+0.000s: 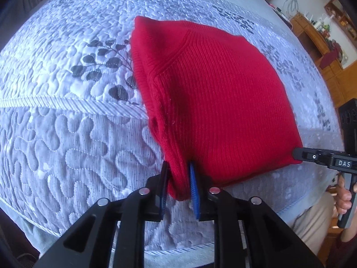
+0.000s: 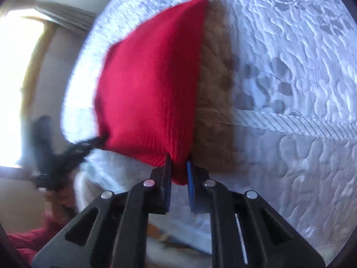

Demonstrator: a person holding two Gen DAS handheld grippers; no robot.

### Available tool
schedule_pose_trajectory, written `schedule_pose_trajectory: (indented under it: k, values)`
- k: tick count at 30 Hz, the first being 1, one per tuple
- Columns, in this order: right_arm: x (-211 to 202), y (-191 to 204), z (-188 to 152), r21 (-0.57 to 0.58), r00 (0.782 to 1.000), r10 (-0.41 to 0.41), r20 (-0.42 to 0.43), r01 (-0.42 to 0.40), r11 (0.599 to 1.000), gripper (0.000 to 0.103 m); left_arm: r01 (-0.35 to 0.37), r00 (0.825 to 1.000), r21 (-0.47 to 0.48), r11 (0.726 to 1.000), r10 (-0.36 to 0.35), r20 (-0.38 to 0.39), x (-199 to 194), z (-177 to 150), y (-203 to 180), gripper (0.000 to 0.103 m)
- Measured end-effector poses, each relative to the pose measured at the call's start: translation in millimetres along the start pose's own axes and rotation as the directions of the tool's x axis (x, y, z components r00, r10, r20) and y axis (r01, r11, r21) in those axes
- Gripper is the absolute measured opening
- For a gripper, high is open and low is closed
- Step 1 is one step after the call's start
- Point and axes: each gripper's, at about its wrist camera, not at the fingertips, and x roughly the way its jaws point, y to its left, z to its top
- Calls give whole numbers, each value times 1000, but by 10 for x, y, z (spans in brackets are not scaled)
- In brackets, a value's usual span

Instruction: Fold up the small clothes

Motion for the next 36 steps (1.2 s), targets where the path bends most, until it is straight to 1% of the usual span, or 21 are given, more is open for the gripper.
schedule_pose_trajectory:
  k: [4,6,8,10,12,13,15,17,19,20,22,25,27,31,33,36]
  values:
    - [115,81,-15,-26,999,-46,0,46,999,14,-14,1000,11,1000,14,1,21,0,-47,26]
    - [120,88,-22,-24,999,-55,-2,55,998,17,-25,1000,-2,1000,25,11,-1,11,-48,43]
    - [120,121,-5,-17,999,-45,-1,45,999,22,-10,1000,-10,1000,10,10,-39,19,-40,52]
    - [65,93,9,-8,1000,-27,4,27,1000,30,12,1000,-28,1000,-11,22,-115,46,-3,55]
    - [-63,59,31,-8,1000,-10,22,10,1000,33,29,999,-47,998,-27,42,-206,88,66,61]
    - [-129,63,50,-12,999,-3,36,3,1000,33,43,998,-61,997,-40,55,-251,133,120,63]
    - [-263,59,113,-20,998,-7,62,8,1000,34,46,997,-89,995,-40,68,-296,224,203,63]
    - [-370,77,199,-35,996,-24,87,27,999,38,48,996,-110,993,-40,75,-311,353,287,64]
    - [-476,92,361,-44,992,-49,115,55,998,48,60,996,-127,990,-51,72,-287,496,354,64]
    - [-514,86,419,-46,991,-53,123,59,997,51,72,996,-146,987,-62,71,-270,583,398,64]
    - [-577,116,623,-51,988,-40,148,49,998,65,99,993,-184,978,-86,78,-248,740,471,64]
    - [-553,130,903,-50,990,-15,138,22,999,70,133,990,-229,964,-119,76,-139,964,587,64]
    - [-480,145,1048,-60,993,-8,116,15,998,71,135,990,-231,963,-125,59,-40,1073,619,64]
    - [-253,167,1313,-84,997,-50,65,56,995,74,161,987,-223,961,-162,14,182,1200,617,63]
    - [-116,144,1403,-78,997,-66,41,69,995,75,162,986,-210,964,-164,5,281,1245,599,65]
    - [61,88,1497,-63,999,-49,7,49,997,75,179,984,-203,963,-181,8,382,1314,581,70]
